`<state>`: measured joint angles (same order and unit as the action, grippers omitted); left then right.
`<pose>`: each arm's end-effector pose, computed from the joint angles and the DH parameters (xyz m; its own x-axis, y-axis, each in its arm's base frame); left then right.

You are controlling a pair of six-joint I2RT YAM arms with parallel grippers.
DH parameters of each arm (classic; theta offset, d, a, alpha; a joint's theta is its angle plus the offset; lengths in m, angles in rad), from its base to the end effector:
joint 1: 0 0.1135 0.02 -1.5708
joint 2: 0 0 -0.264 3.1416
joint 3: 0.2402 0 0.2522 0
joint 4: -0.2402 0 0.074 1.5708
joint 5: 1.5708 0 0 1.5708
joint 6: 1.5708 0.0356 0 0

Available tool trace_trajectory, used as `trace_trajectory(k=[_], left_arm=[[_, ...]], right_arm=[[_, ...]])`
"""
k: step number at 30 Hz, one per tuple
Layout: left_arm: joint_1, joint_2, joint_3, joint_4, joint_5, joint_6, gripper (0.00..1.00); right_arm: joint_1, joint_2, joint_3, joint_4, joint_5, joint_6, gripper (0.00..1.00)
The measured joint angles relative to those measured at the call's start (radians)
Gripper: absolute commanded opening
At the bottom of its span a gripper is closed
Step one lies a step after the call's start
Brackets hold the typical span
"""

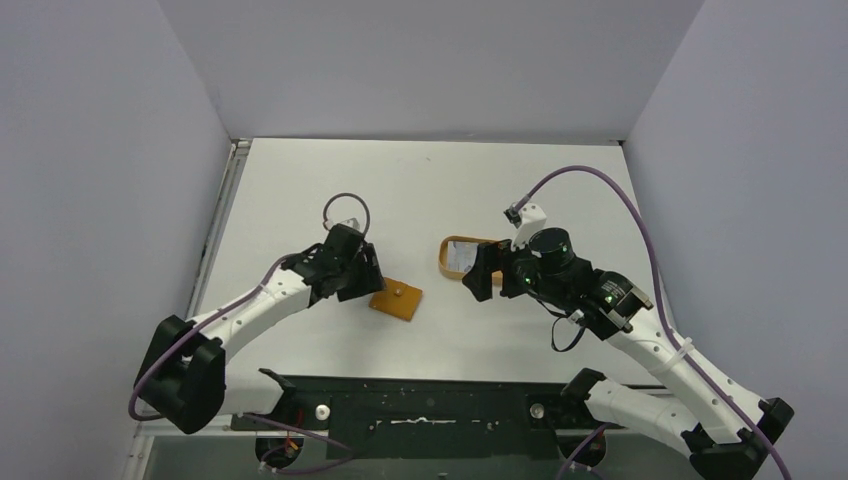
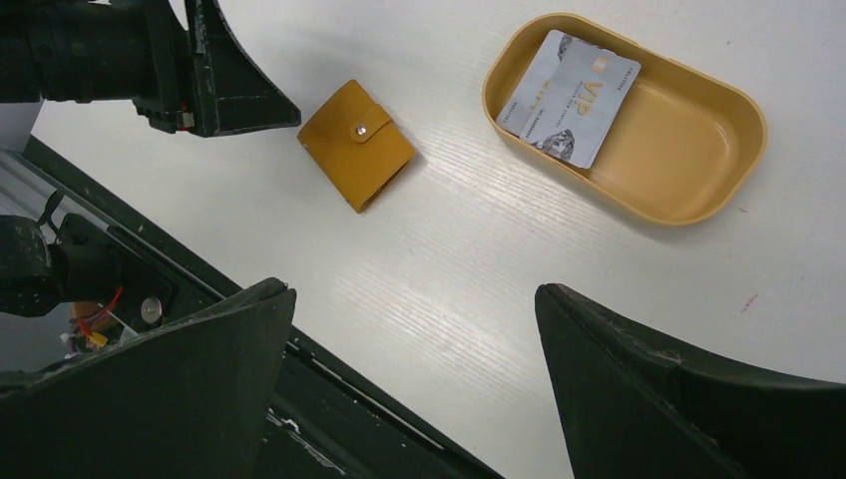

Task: Put the credit cards into the card holder
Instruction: Place the card holder at the center of the board, then close the card holder at the center of the board.

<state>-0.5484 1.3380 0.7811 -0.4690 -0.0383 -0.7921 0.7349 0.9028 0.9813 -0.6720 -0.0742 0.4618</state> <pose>0.2188 -0.1321 0.1981 -0.8713 -0.3012 -0.3874 -0.1655 0.9235 -0.3460 0.1368 0.1272 0.3385 -0.6897 -0.0244 -0.7237 -0.4546 0.7926 0.4065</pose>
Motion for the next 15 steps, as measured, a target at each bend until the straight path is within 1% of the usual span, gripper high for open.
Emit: trace_trajectory(k=[1,3,5,6,10,15], left_arm=[[-0.016,-0.023,0.005,0.006,0.000,0.005,0.35],[-0.046,-0.039,0.019,0.036,0.021,0.017,0.15],[-0.065,-0.020,0.037,0.073,0.050,0.018,0.01],[-0.073,-0.001,0.049,0.090,0.068,0.019,0.00],[-0.079,0.099,0.087,0.156,0.117,0.018,0.00],[-0.078,0.194,0.107,0.190,0.137,0.000,0.00]], right_arm=[[0.000,0.000,0.000,0.001,0.000,0.000,0.96],[0.002,0.000,0.000,0.005,0.000,0.000,0.95],[0.006,0.000,0.000,0.006,0.000,0.004,0.95],[0.006,0.000,0.000,0.006,-0.001,0.005,0.95],[0.013,0.000,-0.002,0.006,-0.001,0.016,0.94],[0.022,-0.020,-0.019,0.008,-0.001,0.028,0.94]])
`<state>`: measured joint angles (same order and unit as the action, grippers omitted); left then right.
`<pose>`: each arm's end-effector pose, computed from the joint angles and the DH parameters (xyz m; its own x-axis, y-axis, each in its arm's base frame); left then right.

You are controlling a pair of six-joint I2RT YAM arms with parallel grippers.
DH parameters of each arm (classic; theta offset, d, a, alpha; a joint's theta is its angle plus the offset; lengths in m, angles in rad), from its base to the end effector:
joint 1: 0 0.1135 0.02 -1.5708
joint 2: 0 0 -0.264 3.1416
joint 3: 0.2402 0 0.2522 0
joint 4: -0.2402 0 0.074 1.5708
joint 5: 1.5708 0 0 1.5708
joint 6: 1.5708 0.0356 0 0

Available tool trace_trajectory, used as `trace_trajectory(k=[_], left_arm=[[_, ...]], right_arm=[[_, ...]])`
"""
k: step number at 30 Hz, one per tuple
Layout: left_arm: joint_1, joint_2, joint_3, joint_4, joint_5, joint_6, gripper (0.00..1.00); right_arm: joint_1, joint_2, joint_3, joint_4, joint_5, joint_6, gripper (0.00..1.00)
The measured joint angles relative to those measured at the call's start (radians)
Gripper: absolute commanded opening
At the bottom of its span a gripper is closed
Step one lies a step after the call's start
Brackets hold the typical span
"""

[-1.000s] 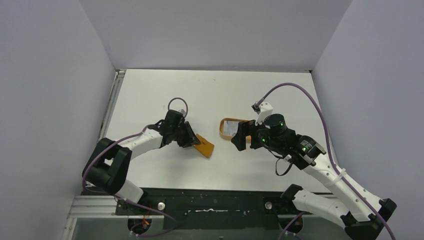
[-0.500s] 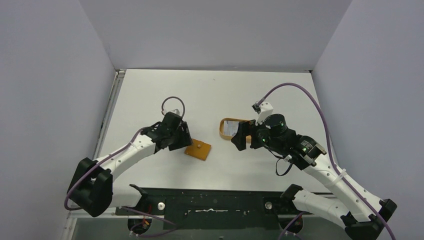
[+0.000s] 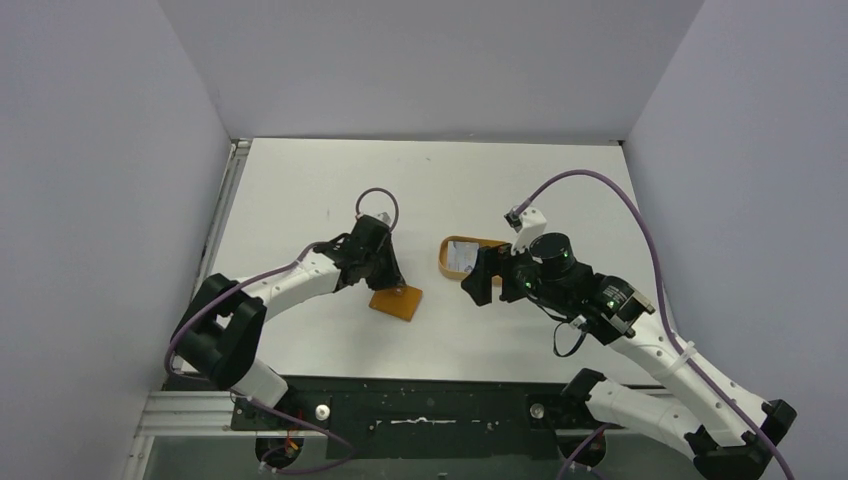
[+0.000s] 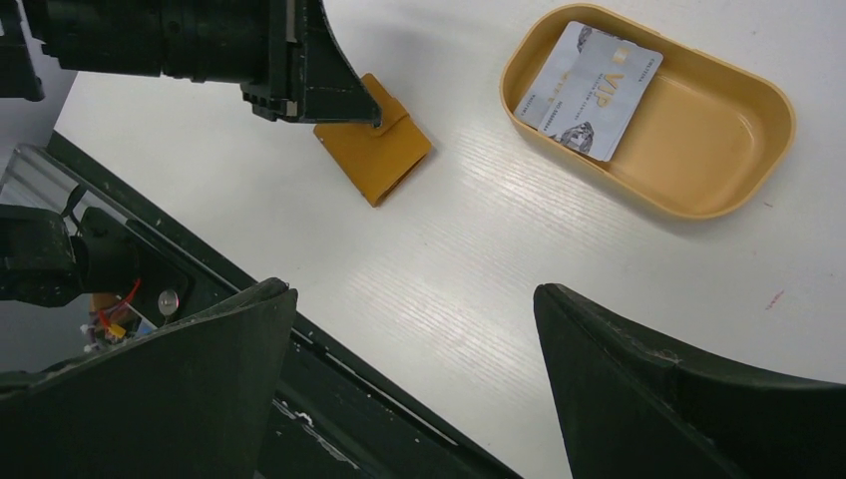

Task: Put the credit cards into the card holder
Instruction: Close the card holder at the center of the board.

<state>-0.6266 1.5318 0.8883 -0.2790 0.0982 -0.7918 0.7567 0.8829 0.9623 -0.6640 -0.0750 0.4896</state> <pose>0.2472 -0.1833 0.1911 -0.9030 -0.2205 -0.3686 -0.0158 0.8746 -0.4846 0.1313 0.1277 0.3363 -0.6974 -0.0135 -0.7165 -0.4556 0.7802 0.4287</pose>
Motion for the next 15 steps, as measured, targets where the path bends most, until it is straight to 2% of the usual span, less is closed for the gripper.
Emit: trace_trajectory(k=[15], left_arm=[[0.001,0.037,-0.008,0.004,-0.008,-0.028,0.00]], right_arm=[[0.011,-0.013,-0.003,0.001,0.001,0.003,0.94]])
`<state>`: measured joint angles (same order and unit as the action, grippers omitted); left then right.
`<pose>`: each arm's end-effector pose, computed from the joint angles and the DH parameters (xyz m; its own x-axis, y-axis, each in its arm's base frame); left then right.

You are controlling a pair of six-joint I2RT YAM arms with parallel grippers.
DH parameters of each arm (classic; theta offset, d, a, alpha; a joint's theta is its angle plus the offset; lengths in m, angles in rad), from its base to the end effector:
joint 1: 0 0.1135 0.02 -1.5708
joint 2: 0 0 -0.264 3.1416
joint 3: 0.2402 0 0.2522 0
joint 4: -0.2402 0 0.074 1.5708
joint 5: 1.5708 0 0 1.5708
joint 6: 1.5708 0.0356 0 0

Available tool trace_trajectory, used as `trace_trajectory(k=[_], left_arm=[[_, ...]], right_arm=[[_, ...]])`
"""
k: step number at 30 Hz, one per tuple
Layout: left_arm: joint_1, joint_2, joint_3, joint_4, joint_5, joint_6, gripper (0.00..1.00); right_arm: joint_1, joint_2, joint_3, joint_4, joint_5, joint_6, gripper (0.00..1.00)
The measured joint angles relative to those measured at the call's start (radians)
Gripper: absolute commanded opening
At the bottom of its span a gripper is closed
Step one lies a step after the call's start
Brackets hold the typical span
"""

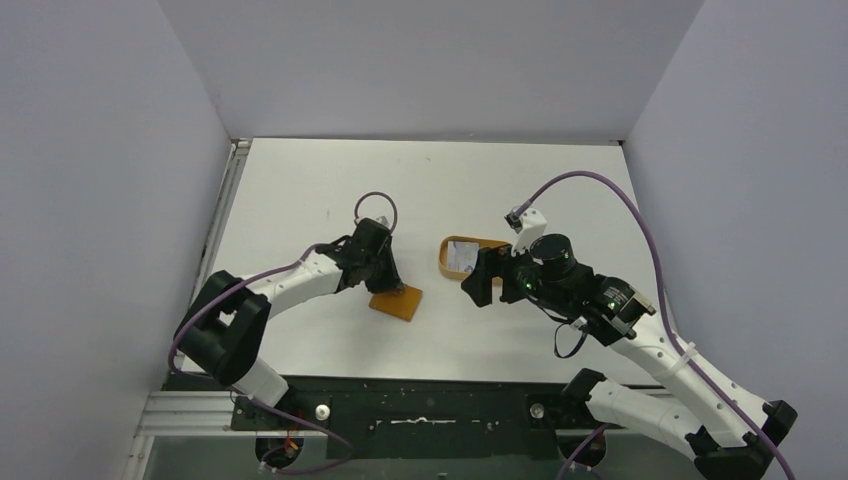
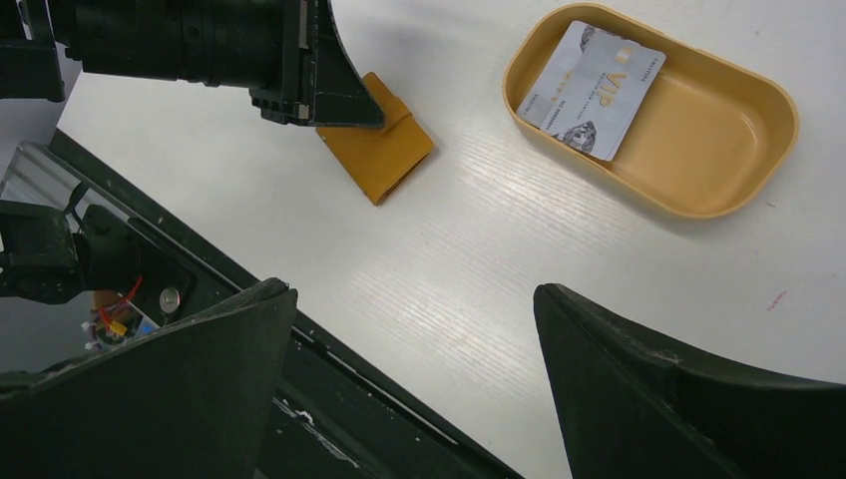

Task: Put the credit cards into the card holder
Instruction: Close the card holder at the center of the board.

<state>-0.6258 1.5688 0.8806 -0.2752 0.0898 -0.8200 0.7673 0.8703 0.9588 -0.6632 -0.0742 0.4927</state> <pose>0.2488 -0.1837 0.1784 -0.9109 -0.2401 -0.3355 -0.0603 0.8819 -0.4675 0.1280 0.1272 0.3372 -0.6934 -0.0134 -0.7205 -0.4643 0.7729 0.4325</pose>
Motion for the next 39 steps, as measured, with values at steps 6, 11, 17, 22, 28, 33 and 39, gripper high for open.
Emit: trace_trajectory(k=[6,11,17,22,28,33,39], left_arm=[[0.000,0.000,-0.020,-0.002,-0.013,-0.007,0.00],[0.000,0.001,-0.024,-0.005,-0.025,-0.008,0.00],[0.000,0.011,-0.035,-0.005,-0.030,-0.013,0.00],[0.000,0.019,-0.045,0.002,-0.025,-0.018,0.00],[0.002,0.017,-0.050,0.010,-0.016,-0.025,0.00],[0.003,-0.032,-0.047,-0.042,-0.016,0.005,0.44],[0.003,-0.218,0.047,-0.164,-0.058,0.056,0.89]], right_arm=[[0.000,0.000,-0.002,0.000,0.000,0.000,0.94],[0.000,0.000,-0.002,0.000,0.000,0.002,0.94],[0.000,0.000,-0.002,0.000,0.000,0.003,0.94],[0.007,0.001,-0.002,0.000,0.000,0.003,0.94],[0.011,0.006,-0.002,0.000,0.001,0.003,0.94],[0.013,0.008,0.000,-0.003,0.009,0.002,0.97],[0.014,0.010,0.030,-0.028,0.055,-0.010,1.00]])
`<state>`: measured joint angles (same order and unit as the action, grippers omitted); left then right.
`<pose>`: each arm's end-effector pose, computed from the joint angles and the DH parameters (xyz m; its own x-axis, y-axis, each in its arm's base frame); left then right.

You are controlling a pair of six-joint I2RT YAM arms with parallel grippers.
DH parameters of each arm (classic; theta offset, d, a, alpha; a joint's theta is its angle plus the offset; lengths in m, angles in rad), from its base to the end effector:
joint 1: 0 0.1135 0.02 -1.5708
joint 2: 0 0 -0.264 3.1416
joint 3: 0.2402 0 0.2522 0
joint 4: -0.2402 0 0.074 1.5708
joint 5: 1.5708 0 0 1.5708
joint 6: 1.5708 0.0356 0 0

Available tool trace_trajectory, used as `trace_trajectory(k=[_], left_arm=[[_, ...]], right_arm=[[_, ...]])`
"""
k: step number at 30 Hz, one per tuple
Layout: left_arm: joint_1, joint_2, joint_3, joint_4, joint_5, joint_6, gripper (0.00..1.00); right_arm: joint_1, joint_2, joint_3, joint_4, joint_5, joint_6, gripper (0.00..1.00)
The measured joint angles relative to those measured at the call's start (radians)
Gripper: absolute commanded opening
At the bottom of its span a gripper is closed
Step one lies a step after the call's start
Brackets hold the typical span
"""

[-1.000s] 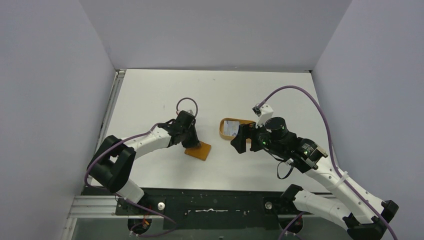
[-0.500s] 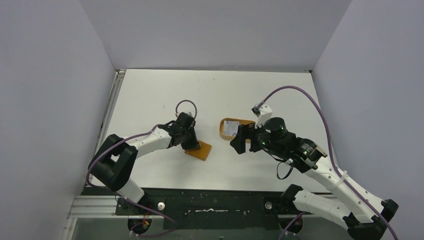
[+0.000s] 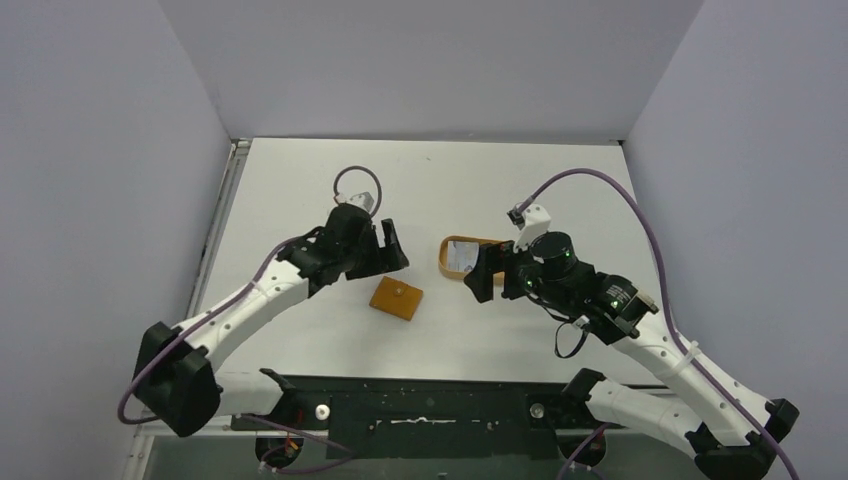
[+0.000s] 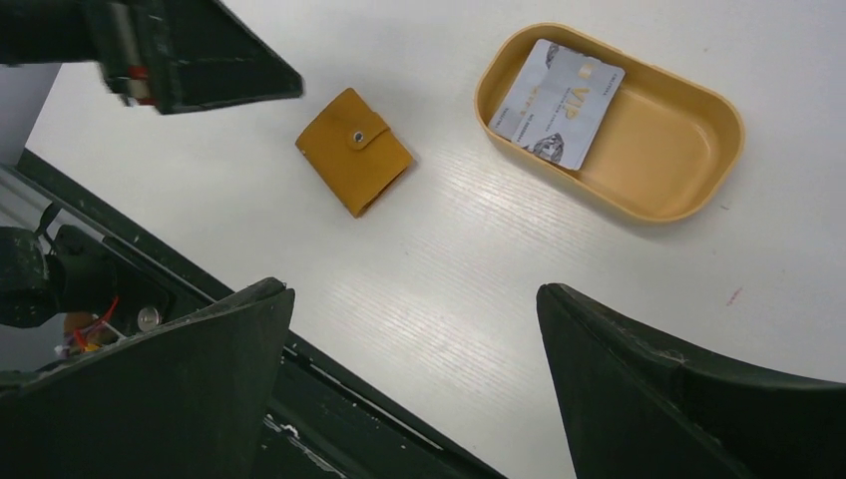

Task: Put the credit cards into the card holder
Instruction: Close the card holder at the center of the board, then reset both arms

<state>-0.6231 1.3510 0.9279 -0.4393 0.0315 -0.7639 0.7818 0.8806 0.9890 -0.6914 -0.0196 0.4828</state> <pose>0.2281 -0.1653 0.2421 -0.8603 -0.2332 -0.4533 0.0066 0.8841 -0.4673 0.1276 0.1276 0.3429 -0.6785 -0.0195 -0.7344 -0.4528 0.7983 0.3971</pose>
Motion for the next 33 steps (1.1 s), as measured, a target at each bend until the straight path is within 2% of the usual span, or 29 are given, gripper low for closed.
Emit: trace_trajectory(k=[4,12,23,33], left_arm=[[-0.003,-0.171,0.077,-0.077,-0.095,0.060,0.97],[-0.003,-0.470,0.044,-0.155,-0.332,0.168,0.97],[-0.003,-0.532,-0.082,-0.229,-0.398,0.222,0.97],[-0.003,-0.582,-0.075,-0.251,-0.413,0.276,0.97]], right_arm=[[0.000,0.000,0.011,-0.004,0.066,0.001,1.00],[-0.008,0.068,0.013,-0.036,0.334,0.092,1.00],[-0.179,0.170,-0.080,0.005,0.483,0.201,1.00],[-0.335,0.168,-0.102,0.055,0.489,0.137,1.00]])
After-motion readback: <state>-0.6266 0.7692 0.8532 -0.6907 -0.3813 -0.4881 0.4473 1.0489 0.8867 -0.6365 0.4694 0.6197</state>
